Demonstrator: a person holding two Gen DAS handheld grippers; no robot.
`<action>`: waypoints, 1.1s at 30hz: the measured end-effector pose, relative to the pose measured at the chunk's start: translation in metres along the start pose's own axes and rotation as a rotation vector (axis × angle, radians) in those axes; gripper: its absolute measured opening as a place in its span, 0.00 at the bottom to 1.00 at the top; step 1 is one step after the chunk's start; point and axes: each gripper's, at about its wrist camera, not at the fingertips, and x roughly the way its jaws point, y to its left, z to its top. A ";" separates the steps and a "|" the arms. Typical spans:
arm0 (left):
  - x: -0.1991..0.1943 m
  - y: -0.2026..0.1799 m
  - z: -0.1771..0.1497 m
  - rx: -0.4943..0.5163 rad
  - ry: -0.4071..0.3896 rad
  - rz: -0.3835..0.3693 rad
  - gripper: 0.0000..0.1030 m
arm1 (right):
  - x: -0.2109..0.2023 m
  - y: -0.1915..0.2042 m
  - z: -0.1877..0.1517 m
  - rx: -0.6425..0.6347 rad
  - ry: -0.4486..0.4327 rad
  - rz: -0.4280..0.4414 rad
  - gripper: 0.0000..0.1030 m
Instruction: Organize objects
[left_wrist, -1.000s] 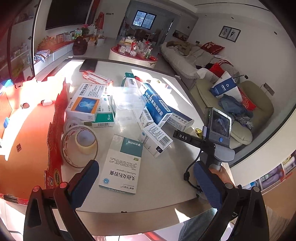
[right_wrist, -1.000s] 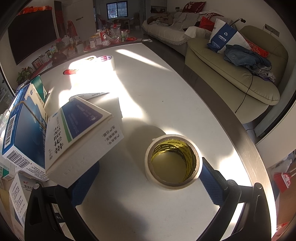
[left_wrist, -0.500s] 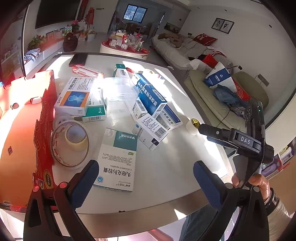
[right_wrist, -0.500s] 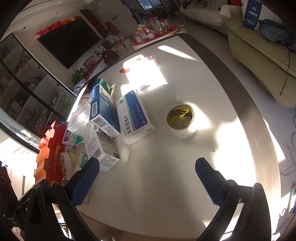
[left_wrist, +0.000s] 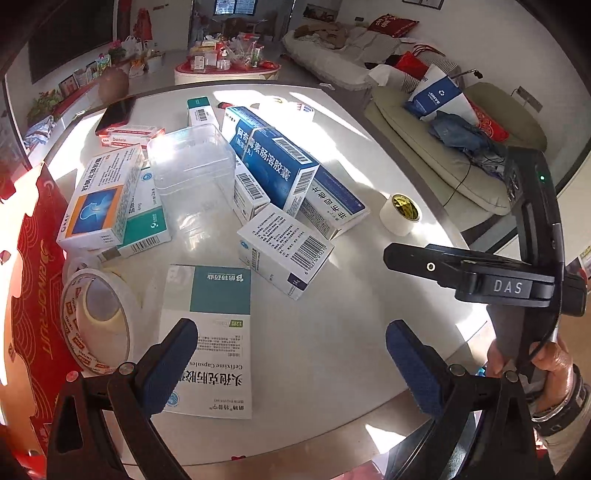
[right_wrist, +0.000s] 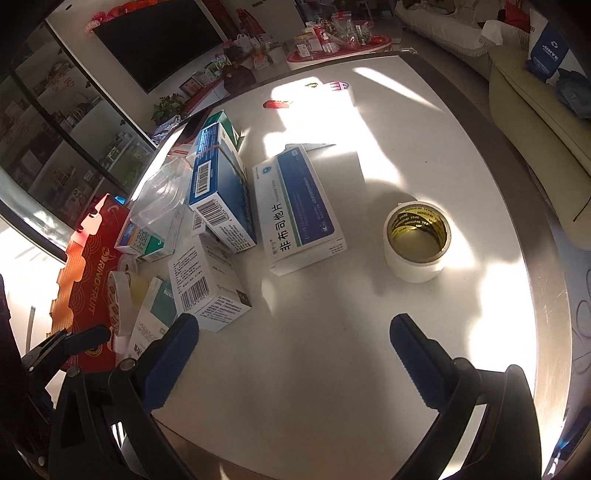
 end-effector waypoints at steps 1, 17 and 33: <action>0.002 0.005 0.001 -0.021 0.011 -0.005 1.00 | -0.002 -0.005 -0.001 0.021 0.004 0.011 1.00; -0.033 0.060 -0.021 -0.221 -0.180 -0.592 1.00 | -0.001 0.011 -0.009 0.098 -0.062 0.254 1.00; -0.101 -0.013 -0.009 0.006 -0.397 -0.673 1.00 | -0.034 -0.004 -0.045 0.447 -0.276 0.131 1.00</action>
